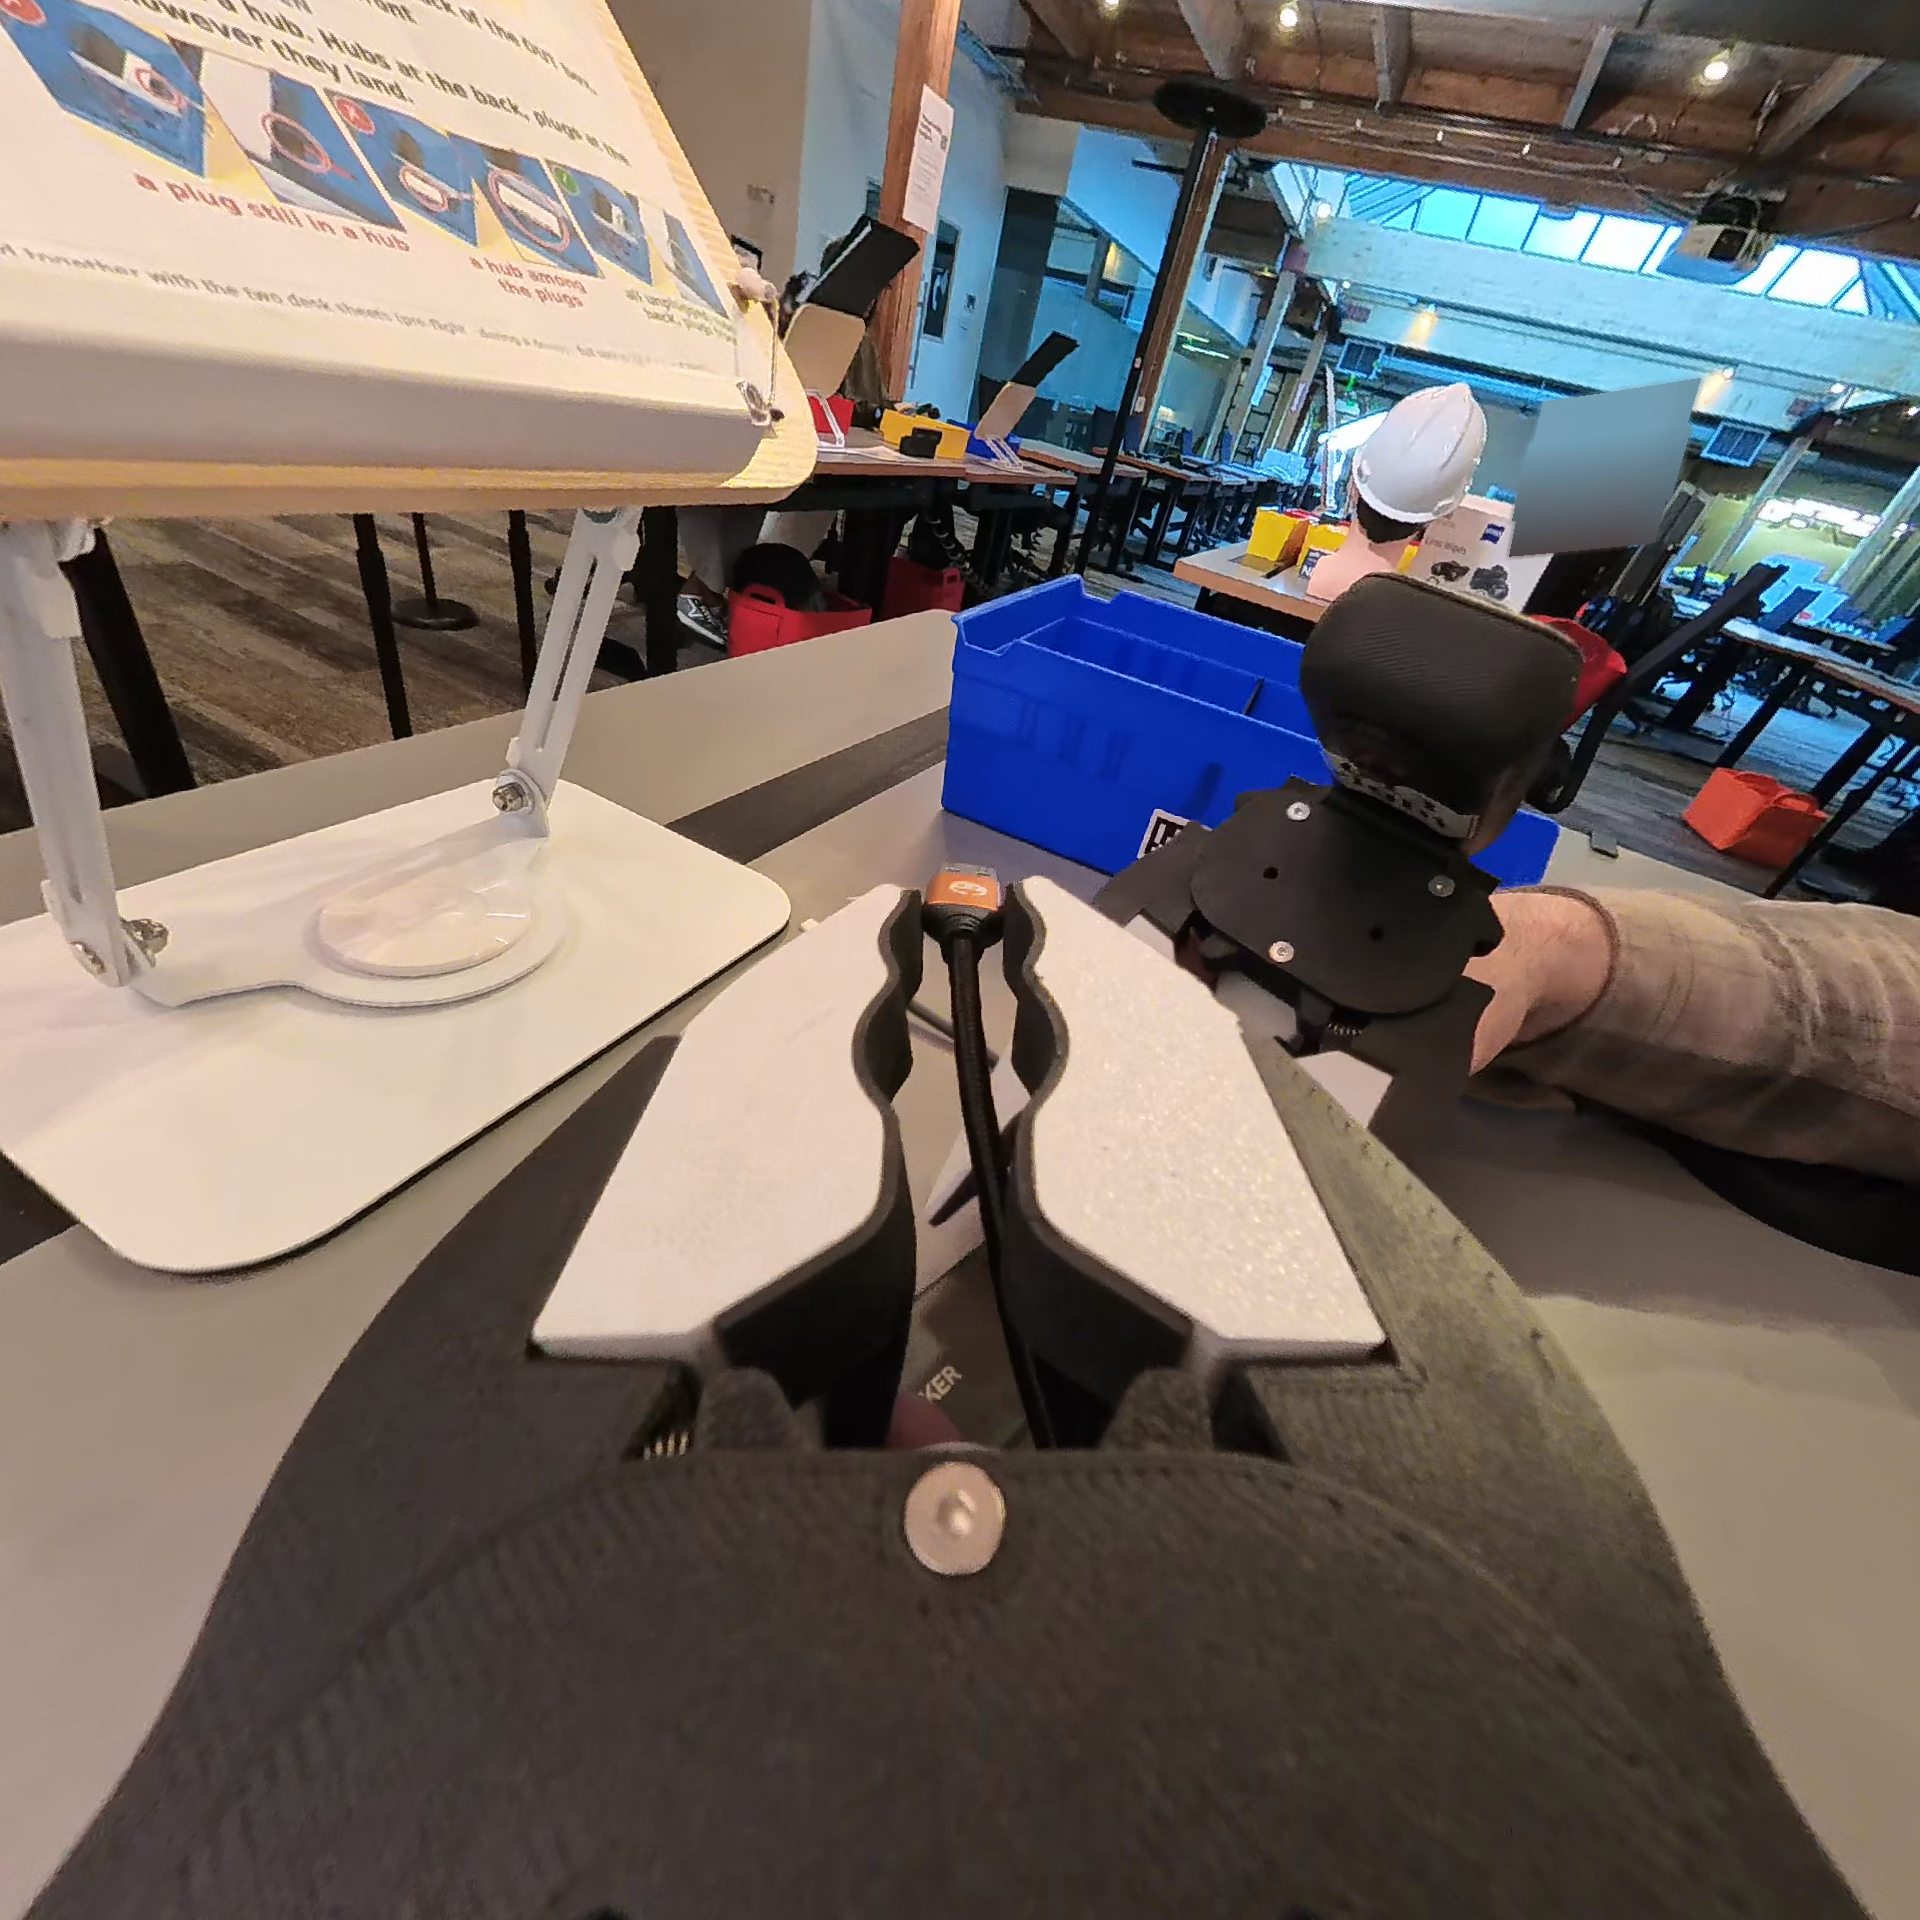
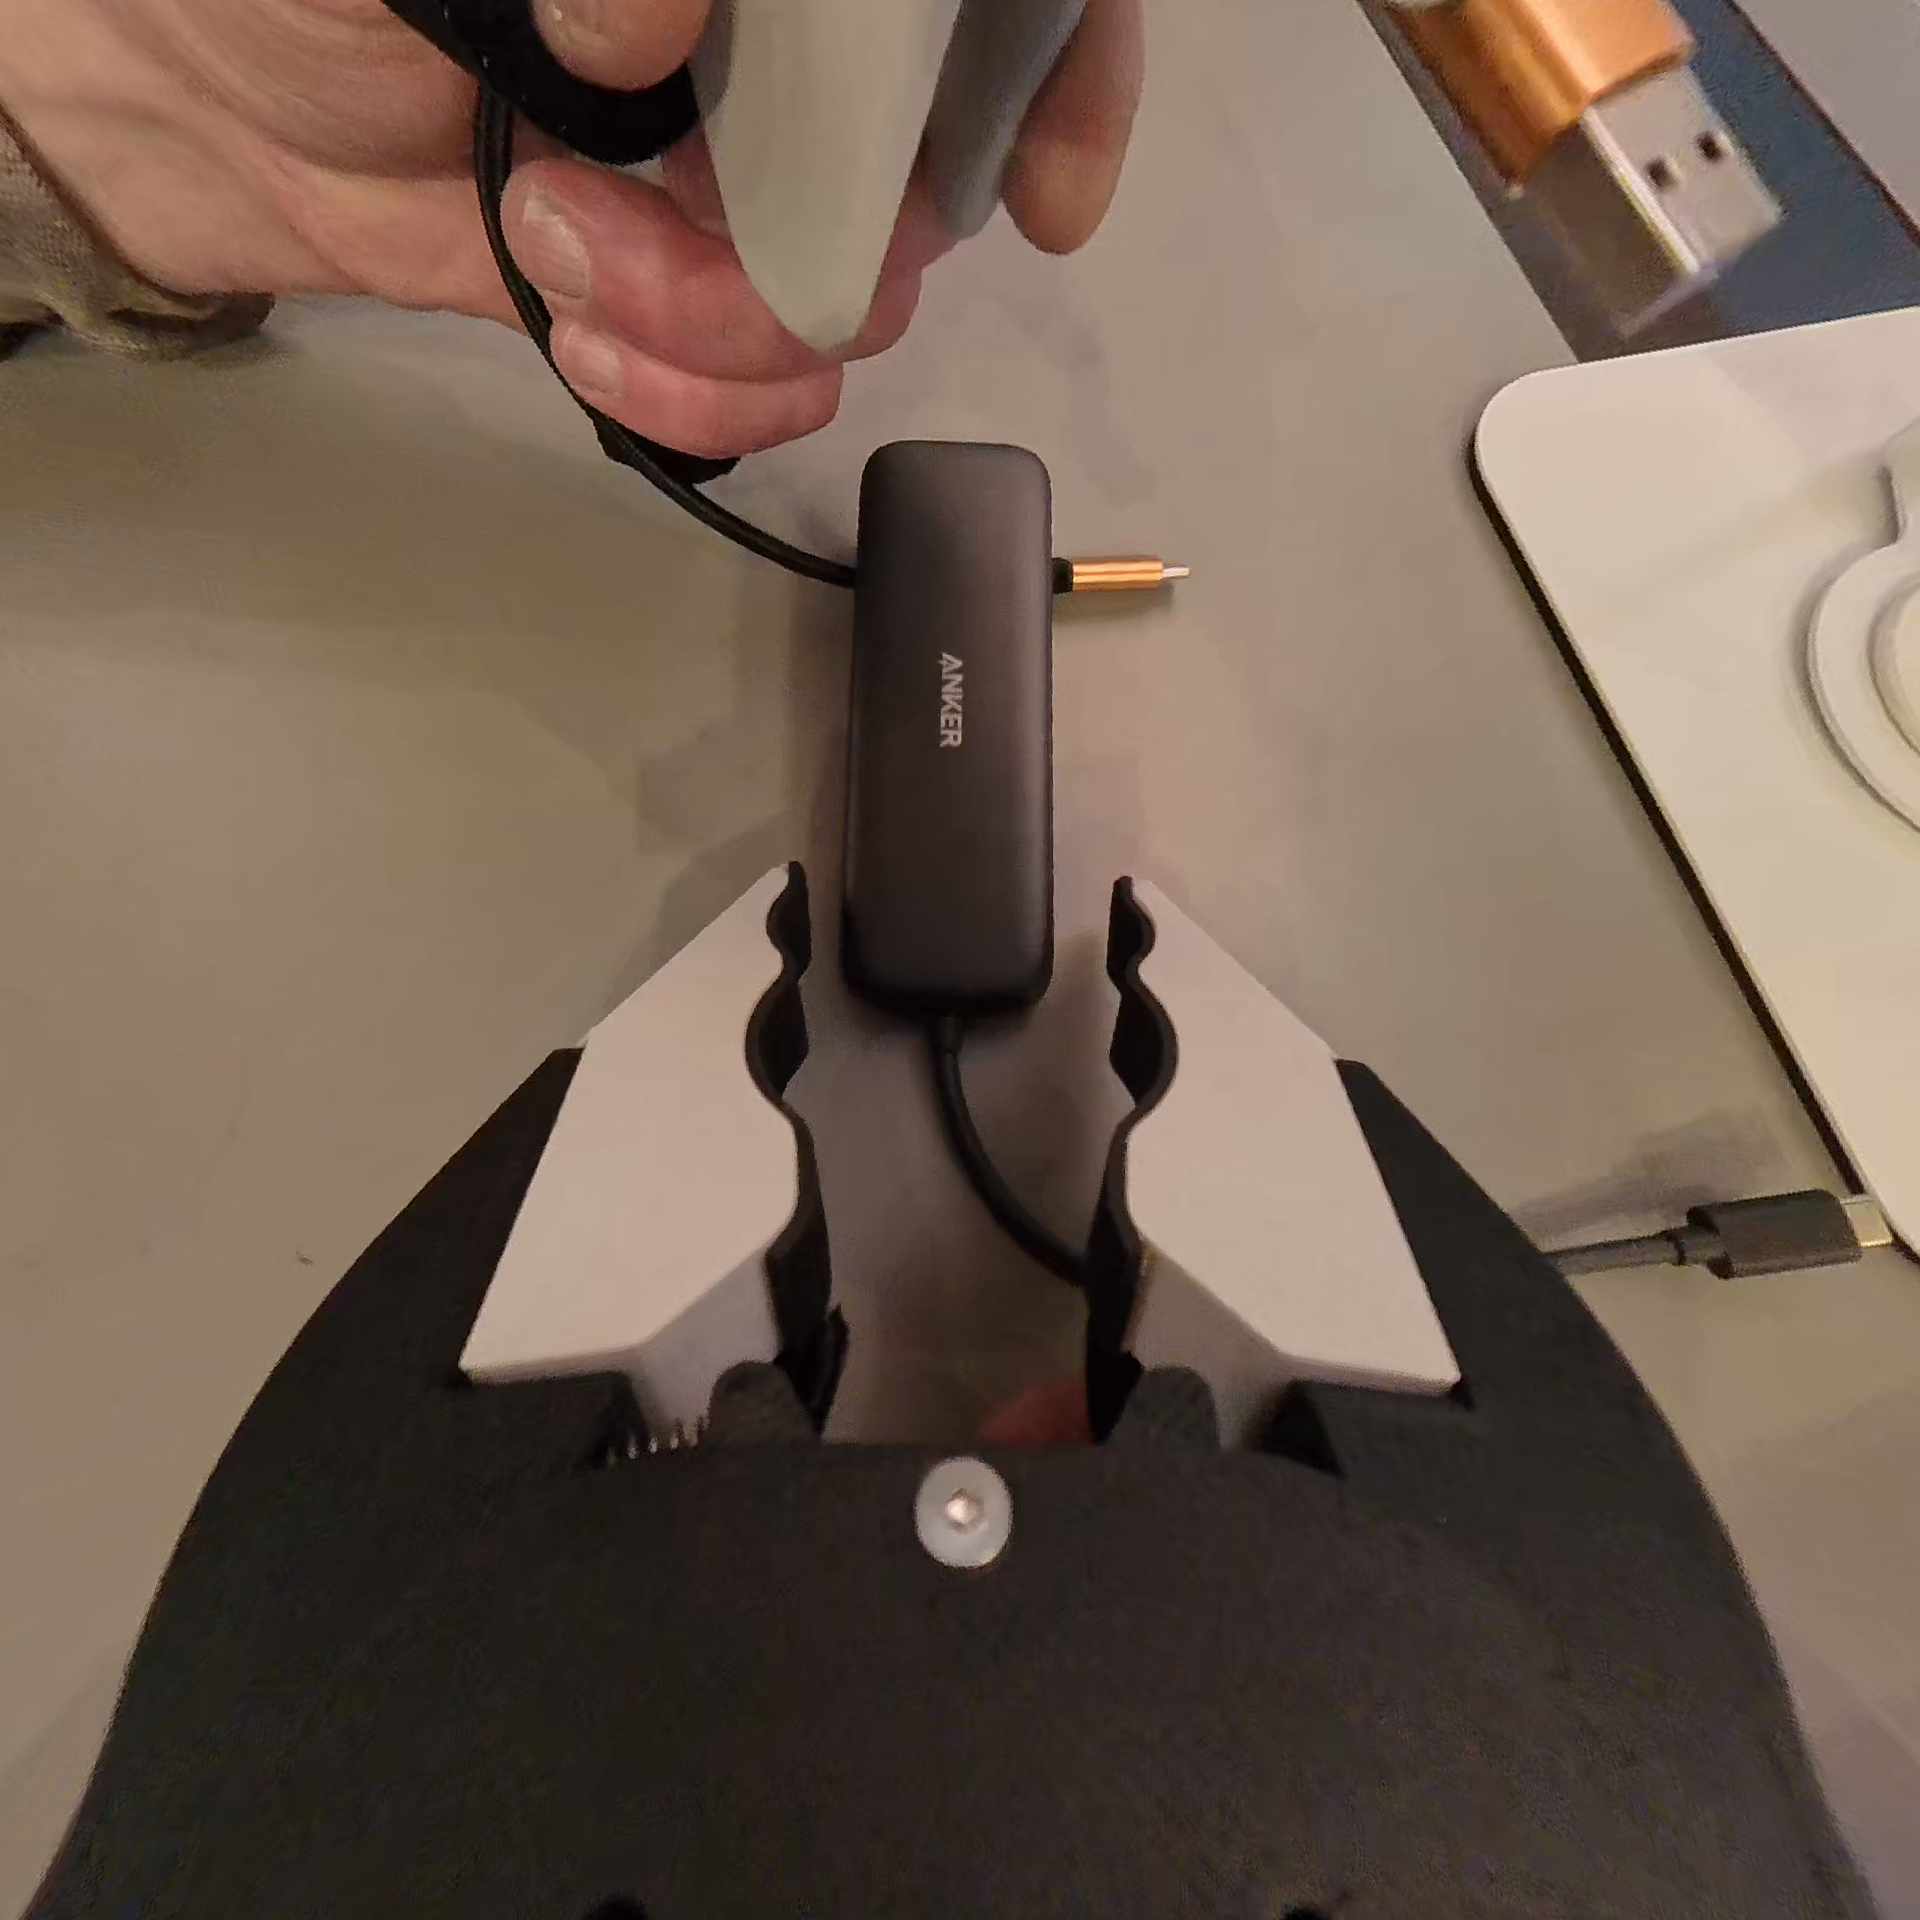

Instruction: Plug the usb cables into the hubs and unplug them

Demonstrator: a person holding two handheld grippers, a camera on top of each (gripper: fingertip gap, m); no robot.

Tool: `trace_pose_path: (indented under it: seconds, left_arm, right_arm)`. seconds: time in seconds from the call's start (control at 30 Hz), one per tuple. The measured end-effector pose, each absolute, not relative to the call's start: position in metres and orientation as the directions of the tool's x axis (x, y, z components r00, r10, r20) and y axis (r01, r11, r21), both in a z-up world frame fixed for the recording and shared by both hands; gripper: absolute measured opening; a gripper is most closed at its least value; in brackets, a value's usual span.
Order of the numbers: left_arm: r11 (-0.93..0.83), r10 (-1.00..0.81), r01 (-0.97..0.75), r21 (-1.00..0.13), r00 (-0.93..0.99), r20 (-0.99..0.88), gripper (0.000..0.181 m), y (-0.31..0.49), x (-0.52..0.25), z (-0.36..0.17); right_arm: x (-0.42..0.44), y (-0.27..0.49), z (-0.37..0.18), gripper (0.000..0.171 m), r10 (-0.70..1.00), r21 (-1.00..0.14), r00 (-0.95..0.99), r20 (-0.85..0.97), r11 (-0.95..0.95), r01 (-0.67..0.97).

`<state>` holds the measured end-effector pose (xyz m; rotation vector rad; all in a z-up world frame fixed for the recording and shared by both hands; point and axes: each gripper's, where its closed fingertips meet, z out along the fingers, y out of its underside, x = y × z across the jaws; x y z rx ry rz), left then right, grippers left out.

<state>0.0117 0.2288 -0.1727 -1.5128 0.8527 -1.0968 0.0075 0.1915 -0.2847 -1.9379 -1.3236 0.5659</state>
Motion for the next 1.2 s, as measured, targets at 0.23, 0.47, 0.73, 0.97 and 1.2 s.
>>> trace_pose_path:
  seconds: [0.23,0.47,0.73,0.97,1.2]
  left_arm:
    - [-0.206,-0.925,0.039,-0.978,0.318,0.208,0.015,0.226,0.015,-0.167]
    - [-0.208,-0.931,0.067,-0.976,0.292,0.218,0.015,0.222,0.015,-0.161]
    - [-0.191,-0.927,0.078,-0.979,0.315,0.206,0.015,0.229,0.0,-0.152]
    - [-0.153,-0.903,0.105,-0.983,0.39,0.182,0.015,0.243,-0.019,-0.139]
    - [-0.167,-0.827,0.086,-0.982,0.53,0.187,0.015,0.262,-0.028,-0.149]
  right_arm:
    - [-0.019,0.191,-0.289,0.057,0.935,-0.73,0.347,0.073,-0.187,0.657]
    - [-0.029,0.199,-0.295,0.043,0.928,-0.719,0.368,0.052,-0.221,0.659]
    - [-0.022,0.205,-0.277,0.042,0.927,-0.777,0.376,0.005,-0.232,0.585]
    - [-0.002,0.209,-0.241,0.042,0.917,-0.871,0.393,-0.059,-0.24,0.429]
    - [0.014,0.217,-0.2,0.042,0.904,-0.944,0.403,-0.141,-0.246,0.221]
